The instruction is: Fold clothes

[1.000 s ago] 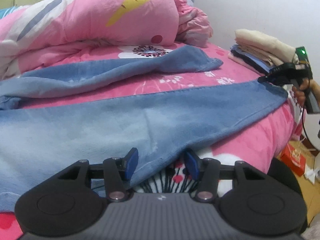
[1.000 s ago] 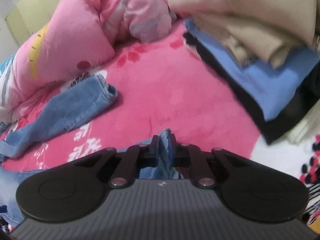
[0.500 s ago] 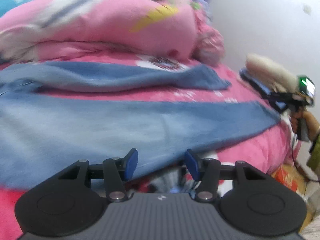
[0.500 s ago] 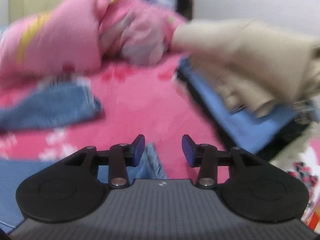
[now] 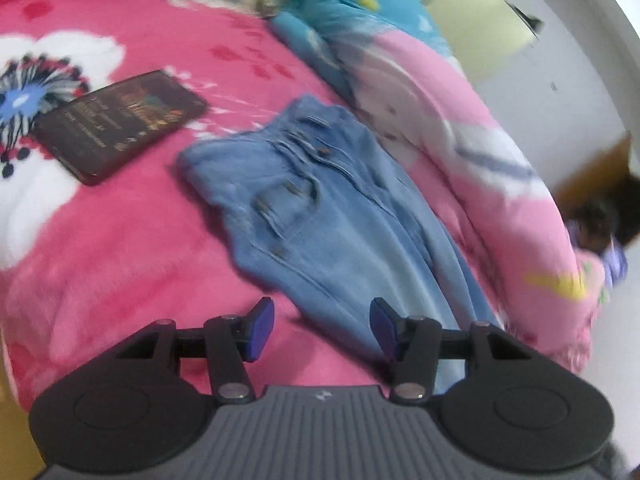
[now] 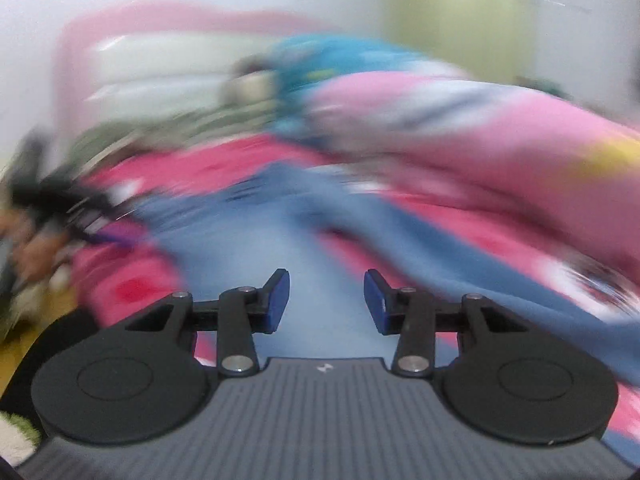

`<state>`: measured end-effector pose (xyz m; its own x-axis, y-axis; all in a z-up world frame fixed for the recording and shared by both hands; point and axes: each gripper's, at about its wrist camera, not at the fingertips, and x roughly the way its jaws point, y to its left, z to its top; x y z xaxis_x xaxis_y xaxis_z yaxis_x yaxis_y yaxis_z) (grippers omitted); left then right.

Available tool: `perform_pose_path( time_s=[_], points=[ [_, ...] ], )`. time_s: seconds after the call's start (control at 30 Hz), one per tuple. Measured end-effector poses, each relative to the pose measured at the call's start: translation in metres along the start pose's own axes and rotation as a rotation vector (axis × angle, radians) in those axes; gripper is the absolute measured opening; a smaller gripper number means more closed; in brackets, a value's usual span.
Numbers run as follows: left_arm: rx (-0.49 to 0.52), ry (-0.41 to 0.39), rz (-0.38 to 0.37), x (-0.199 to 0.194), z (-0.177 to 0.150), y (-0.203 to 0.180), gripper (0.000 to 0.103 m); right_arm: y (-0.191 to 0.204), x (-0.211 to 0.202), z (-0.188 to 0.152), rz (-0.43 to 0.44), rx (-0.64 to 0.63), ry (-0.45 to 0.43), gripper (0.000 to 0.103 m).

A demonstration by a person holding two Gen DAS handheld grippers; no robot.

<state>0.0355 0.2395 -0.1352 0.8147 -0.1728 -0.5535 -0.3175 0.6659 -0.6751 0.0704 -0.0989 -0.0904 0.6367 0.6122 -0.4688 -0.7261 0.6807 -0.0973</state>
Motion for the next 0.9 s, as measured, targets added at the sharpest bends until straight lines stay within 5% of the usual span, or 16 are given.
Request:
perform_pose_path(
  time_s=[0.13,0.3,0.37,0.43,0.5,0.67,0.9],
  points=[
    [-0.043,-0.009,0.038,0.017,0.013,0.011,0.051,0.056,0.059,0.017,0.112,-0.171,0.044,0.041],
    [-0.030,-0.019,0.029,0.030,0.015,0.019,0.043,0.092,0.103,0.018,0.122,-0.344,0.108,0.038],
    [-0.024,-0.030,0.026,0.033,0.015,0.022,0.033,0.095,0.113,0.018,0.112,-0.356,0.137,0.034],
    [-0.016,-0.042,0.028,0.034,0.015,0.026,0.022,0.089,0.117,0.020,0.107,-0.331,0.152,0.011],
    [-0.014,-0.055,0.012,0.029,0.016,0.029,0.006,0.083,0.118,0.021,0.108,-0.301,0.157,0.005],
    [0.002,-0.093,-0.026,0.011,0.021,0.032,0.004,0.085,0.109,0.029,0.172,-0.266,0.120,0.004],
    [0.029,-0.060,0.038,0.011,0.021,0.037,0.003,0.091,0.126,0.008,0.205,-0.276,0.187,0.005]
  ],
)
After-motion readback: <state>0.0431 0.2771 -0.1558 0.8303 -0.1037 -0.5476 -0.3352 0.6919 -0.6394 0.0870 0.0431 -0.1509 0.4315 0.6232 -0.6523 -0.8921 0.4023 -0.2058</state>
